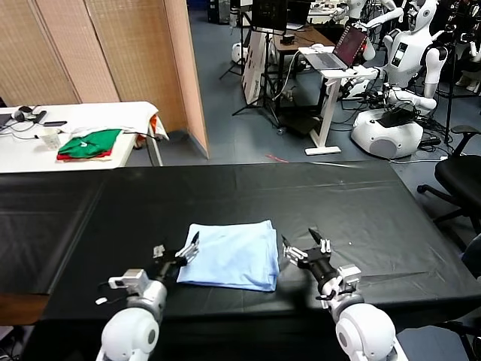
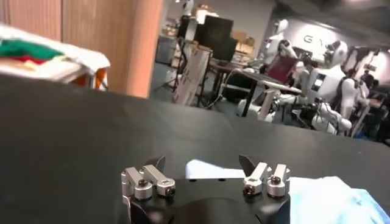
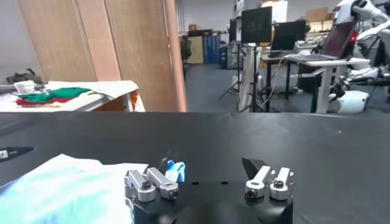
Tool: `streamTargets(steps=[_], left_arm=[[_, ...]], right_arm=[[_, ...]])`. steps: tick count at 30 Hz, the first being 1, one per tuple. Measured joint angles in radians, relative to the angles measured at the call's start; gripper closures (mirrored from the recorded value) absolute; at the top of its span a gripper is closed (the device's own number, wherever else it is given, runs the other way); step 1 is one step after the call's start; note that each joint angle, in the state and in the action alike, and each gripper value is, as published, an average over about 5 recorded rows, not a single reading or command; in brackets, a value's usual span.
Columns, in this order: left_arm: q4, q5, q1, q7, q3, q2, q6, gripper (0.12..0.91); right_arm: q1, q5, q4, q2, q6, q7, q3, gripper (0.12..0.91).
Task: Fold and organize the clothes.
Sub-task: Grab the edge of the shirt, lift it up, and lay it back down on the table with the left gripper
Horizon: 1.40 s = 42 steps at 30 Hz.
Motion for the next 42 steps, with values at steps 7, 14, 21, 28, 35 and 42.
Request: streamTargets(steps=[7, 14, 21, 28, 35, 42], left_arm=[[0.029, -0.121, 0.005, 0.007, -0.028, -0.023, 0.008, 0.123], [0.056, -0.178, 0.017, 0.021, -0.031, -0.043, 0.006, 0.123], [0.072, -0.218, 0.016, 0.024, -0.031, -0.054, 0.007, 0.248], [0.066, -0.260, 0.019, 0.012, -0.034, -0.054, 0.019, 0.694], [0.030, -0.170, 0.024, -0.005, -0.043, -0.043, 0.033, 0.857], [-0.030, 0.042, 0.041, -0.008, -0.097, 0.080, 0.019, 0.864]], right_arm=[[0.000, 0.002, 0.000, -0.002, 0.001, 0.001, -0.006, 0.118], [0.001, 0.003, 0.000, -0.001, 0.003, 0.006, -0.007, 0.118], [-0.003, 0.002, 0.002, 0.010, 0.005, 0.006, -0.007, 0.118], [-0.004, -0.001, 0.005, 0.016, 0.008, 0.007, -0.010, 0.118], [-0.005, -0.003, 0.009, 0.014, 0.010, 0.008, 0.005, 0.118], [-0.018, 0.009, 0.008, 0.007, 0.015, 0.008, 0.040, 0.118]])
